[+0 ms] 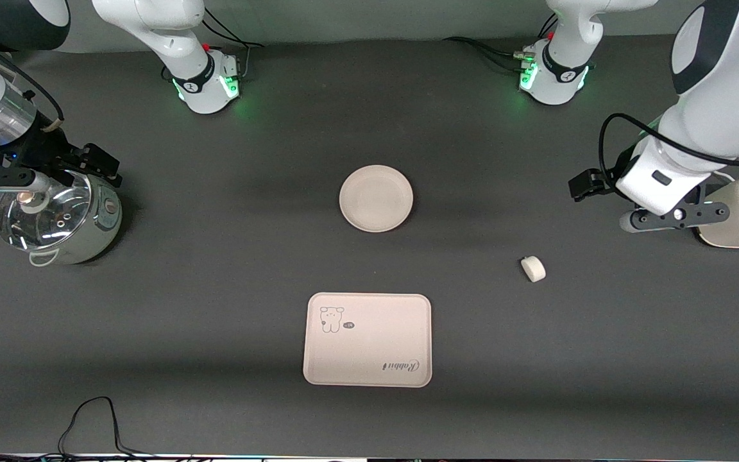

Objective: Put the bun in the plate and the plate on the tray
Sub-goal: 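Reach the left gripper toward the small white bun, then lower the left gripper and close it around the bun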

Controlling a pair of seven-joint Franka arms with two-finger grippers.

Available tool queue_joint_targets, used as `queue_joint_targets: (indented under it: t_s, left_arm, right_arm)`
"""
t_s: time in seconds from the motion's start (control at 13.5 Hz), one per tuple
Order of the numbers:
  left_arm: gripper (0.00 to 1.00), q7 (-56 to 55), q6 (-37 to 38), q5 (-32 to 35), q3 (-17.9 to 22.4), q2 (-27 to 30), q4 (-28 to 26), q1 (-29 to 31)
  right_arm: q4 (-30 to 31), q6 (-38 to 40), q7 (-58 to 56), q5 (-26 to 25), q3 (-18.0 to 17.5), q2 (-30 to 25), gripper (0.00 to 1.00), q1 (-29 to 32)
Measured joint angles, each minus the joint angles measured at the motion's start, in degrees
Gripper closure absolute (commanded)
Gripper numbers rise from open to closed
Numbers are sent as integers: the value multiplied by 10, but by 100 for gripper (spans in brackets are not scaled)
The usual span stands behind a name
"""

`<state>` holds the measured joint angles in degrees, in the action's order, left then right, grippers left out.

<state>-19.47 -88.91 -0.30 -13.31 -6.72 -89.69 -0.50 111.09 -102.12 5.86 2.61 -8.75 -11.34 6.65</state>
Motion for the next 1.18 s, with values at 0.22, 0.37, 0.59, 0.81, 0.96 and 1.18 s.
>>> queue_joint_targets:
  t_s: [0.22,0.37,0.59,0.81,0.96,1.18]
  left_arm:
    - [0,0,-59,-5,4,-8,-43,7]
    - [0,0,-134,-6,5,-16,-105,9]
    - [0,0,-242,-7,8,-52,-178,13]
    - [0,0,-316,-7,11,-117,-198,21]
    - [0,0,-353,-7,16,-153,-201,23]
    - [0,0,-387,-7,18,-189,-201,23]
  right_arm:
    - [0,0,0,0,0,3,0,0]
    - [0,-1,0,0,0,5,0,0]
    - [0,-2,0,0,-1,6,0,0]
    - [0,-2,0,0,-2,7,0,0]
    - [0,-2,0,0,-3,7,0,0]
    - [0,-5,17,1,-22,10,0,1]
